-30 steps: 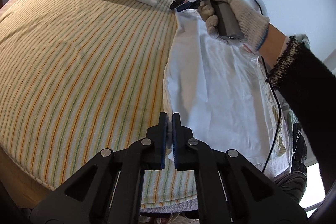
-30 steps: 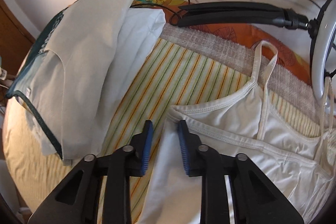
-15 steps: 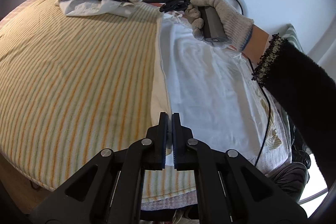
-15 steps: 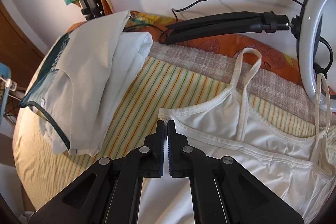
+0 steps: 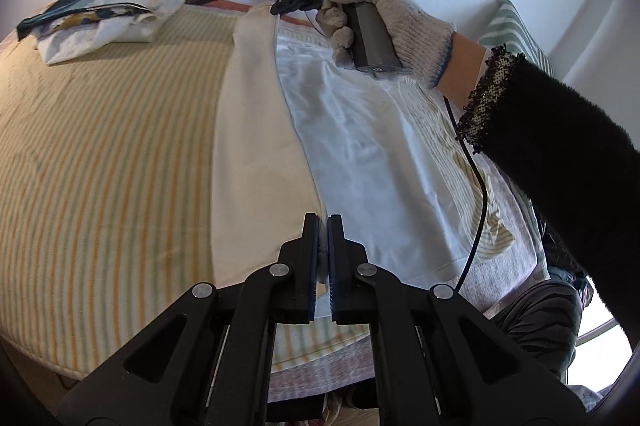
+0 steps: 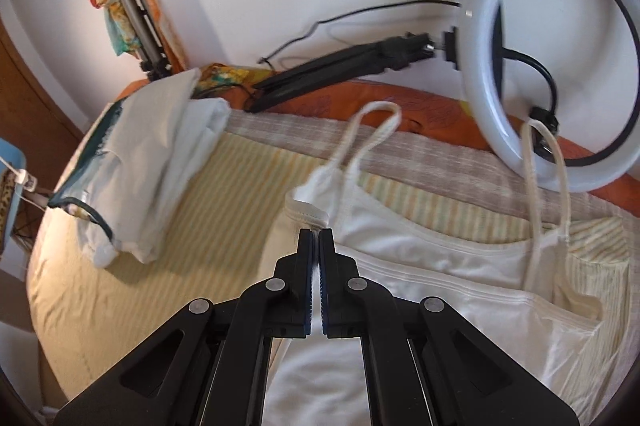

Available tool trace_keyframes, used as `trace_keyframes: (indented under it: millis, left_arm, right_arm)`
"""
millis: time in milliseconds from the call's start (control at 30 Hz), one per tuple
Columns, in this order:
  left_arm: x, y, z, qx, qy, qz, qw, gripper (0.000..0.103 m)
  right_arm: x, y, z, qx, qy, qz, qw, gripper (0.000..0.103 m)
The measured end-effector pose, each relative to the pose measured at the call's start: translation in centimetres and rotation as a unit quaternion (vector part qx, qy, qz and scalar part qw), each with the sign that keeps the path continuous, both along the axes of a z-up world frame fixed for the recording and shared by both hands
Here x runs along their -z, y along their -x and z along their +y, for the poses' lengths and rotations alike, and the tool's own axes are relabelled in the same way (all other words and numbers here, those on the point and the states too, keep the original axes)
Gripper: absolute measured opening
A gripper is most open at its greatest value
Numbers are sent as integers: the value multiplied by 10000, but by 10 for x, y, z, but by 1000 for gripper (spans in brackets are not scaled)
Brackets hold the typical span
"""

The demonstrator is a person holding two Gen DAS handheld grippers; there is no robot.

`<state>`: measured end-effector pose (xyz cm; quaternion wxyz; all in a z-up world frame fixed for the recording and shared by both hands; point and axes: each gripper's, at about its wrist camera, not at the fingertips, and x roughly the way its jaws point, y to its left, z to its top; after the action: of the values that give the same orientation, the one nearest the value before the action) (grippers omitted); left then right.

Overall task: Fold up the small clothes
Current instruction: 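Fold the held side edge lengthwise over toward the tank top's middle with both tools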

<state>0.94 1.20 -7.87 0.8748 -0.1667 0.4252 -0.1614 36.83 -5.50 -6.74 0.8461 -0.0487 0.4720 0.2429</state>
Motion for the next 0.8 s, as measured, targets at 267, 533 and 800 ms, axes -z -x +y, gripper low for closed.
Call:
trace_keyframes:
  millis: [267, 533, 800]
  left_arm:
    - [15, -5, -26, 221, -248, 226, 9992, 2]
    - [30, -7, -29, 267, -269, 517, 9979, 2]
    - [21, 2, -34, 459, -278, 354, 9979, 39]
  right_arm:
    - [21, -4, -22, 254, 201, 48, 9995, 2]
    - [38, -10, -28, 318, 306, 164, 9989, 2]
    - [29, -4, -39, 294, 219, 123, 9993, 27]
